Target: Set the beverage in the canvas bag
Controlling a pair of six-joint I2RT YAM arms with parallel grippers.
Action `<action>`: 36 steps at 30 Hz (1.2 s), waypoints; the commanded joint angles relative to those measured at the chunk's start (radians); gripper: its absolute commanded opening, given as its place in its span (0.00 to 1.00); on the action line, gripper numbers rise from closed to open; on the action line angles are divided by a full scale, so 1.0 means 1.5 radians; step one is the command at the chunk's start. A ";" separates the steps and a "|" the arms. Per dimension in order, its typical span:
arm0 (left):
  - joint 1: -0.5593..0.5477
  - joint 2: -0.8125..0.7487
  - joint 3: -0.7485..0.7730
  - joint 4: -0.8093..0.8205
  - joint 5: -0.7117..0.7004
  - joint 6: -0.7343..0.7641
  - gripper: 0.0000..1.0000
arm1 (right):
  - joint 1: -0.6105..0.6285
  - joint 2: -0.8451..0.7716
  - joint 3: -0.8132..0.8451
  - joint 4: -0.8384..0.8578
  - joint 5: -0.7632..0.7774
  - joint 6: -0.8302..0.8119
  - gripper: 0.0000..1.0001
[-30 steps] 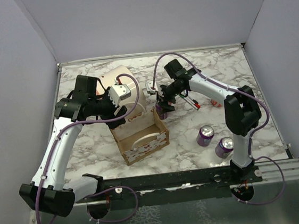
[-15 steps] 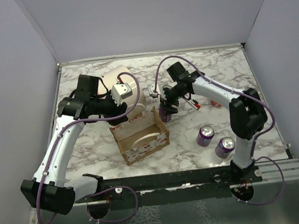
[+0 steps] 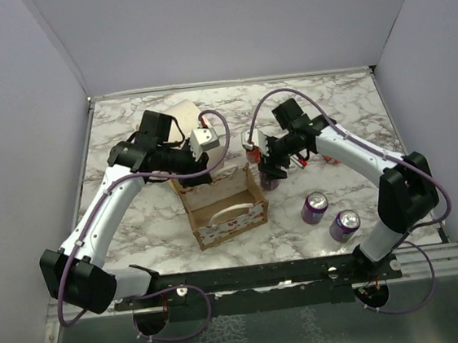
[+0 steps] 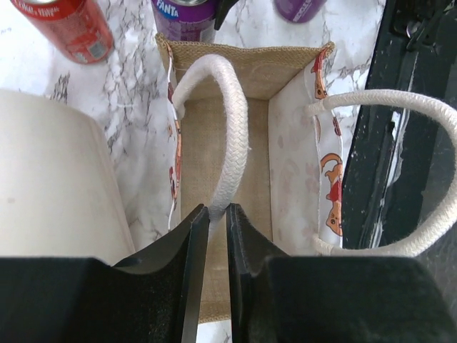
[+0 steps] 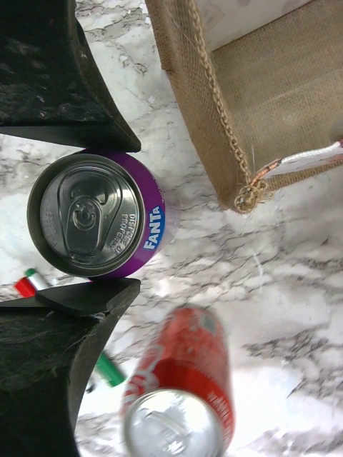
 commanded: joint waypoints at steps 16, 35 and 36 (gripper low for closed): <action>-0.030 0.019 0.076 0.123 0.013 -0.114 0.59 | -0.037 -0.208 0.172 -0.116 -0.044 0.098 0.01; 0.191 -0.090 0.043 0.120 0.083 -0.129 0.72 | 0.153 -0.115 0.271 -0.152 -0.186 0.054 0.01; 0.202 -0.093 0.044 0.125 0.087 -0.135 0.72 | 0.164 -0.106 0.272 -0.147 -0.184 0.050 0.01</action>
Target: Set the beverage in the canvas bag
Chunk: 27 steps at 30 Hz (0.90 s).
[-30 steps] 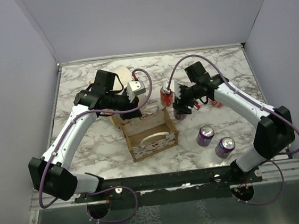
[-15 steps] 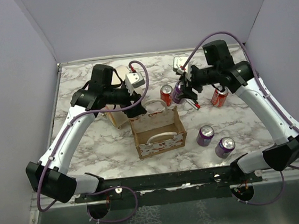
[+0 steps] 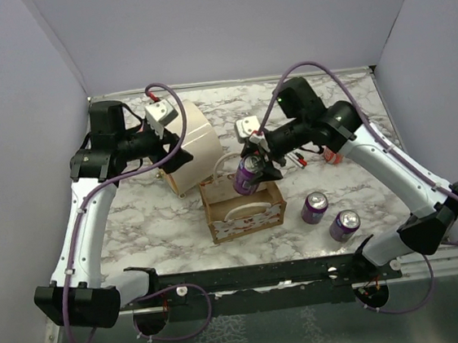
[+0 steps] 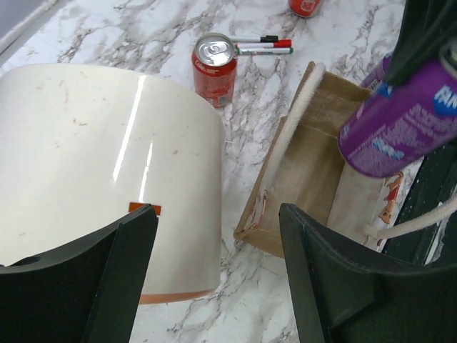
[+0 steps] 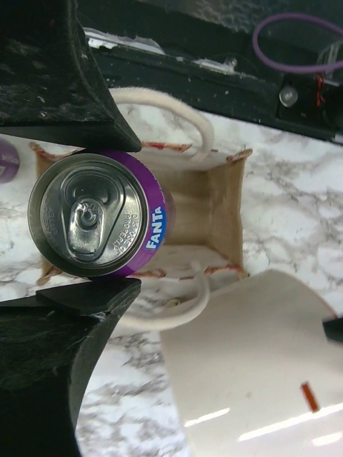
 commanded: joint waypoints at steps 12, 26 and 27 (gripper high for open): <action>0.153 -0.060 -0.052 0.136 0.111 -0.155 0.72 | 0.103 0.143 0.026 0.078 -0.003 -0.093 0.01; 0.172 -0.047 -0.048 0.156 0.144 -0.176 0.72 | 0.121 0.199 -0.006 0.104 0.014 -0.183 0.01; 0.173 -0.044 -0.047 0.156 0.146 -0.177 0.72 | 0.122 0.202 -0.007 0.110 0.015 -0.184 0.01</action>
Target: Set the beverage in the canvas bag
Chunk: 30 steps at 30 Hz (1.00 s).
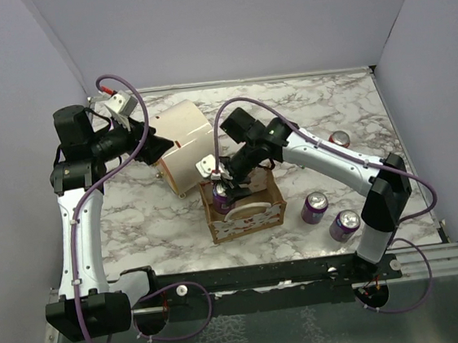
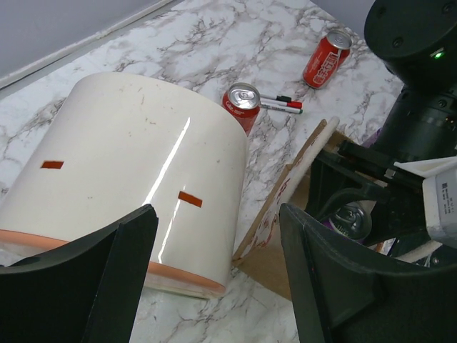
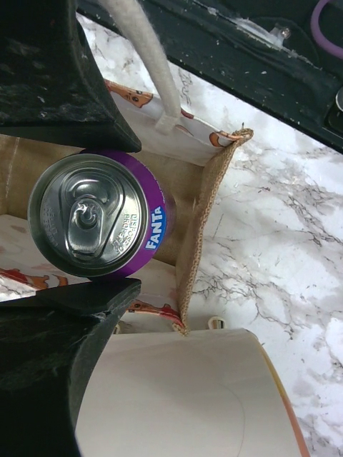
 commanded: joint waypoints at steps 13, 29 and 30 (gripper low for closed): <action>0.009 0.001 0.002 0.031 0.036 -0.022 0.72 | 0.013 0.056 -0.037 0.103 0.012 -0.025 0.01; 0.012 -0.005 -0.009 0.037 0.041 -0.020 0.72 | 0.029 0.084 -0.063 0.170 0.029 0.010 0.07; 0.012 -0.006 -0.010 0.037 0.040 -0.019 0.72 | 0.030 0.084 -0.063 0.174 0.033 0.013 0.07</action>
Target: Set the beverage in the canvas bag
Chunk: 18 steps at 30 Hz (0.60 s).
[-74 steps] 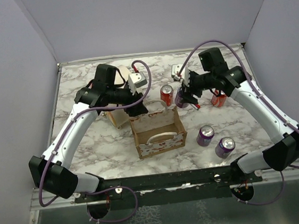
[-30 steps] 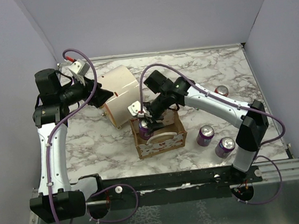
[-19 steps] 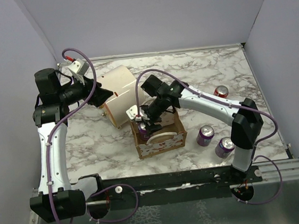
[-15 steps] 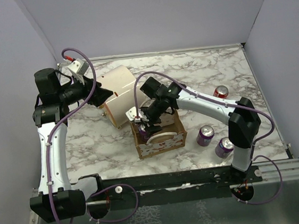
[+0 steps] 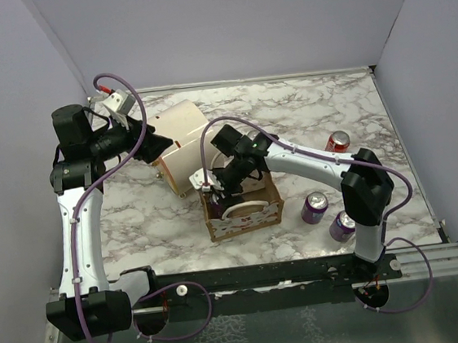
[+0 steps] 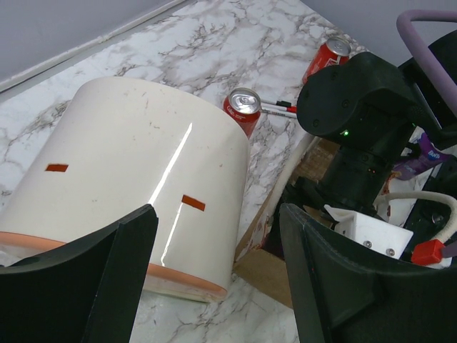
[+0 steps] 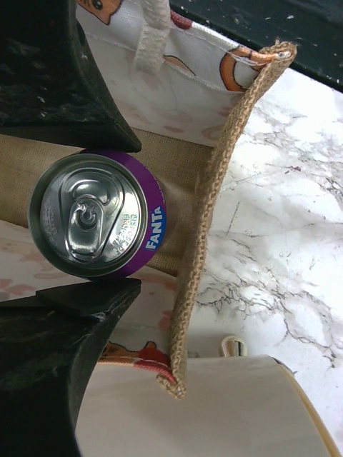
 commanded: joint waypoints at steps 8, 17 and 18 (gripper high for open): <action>0.004 -0.021 -0.024 0.017 0.025 0.006 0.72 | 0.022 0.011 0.005 0.073 0.010 0.024 0.14; 0.004 -0.027 -0.032 0.017 0.028 0.009 0.72 | 0.022 0.014 -0.026 0.108 0.028 0.042 0.30; 0.004 -0.028 -0.032 0.017 0.028 0.009 0.72 | 0.022 0.012 -0.027 0.109 0.030 0.043 0.33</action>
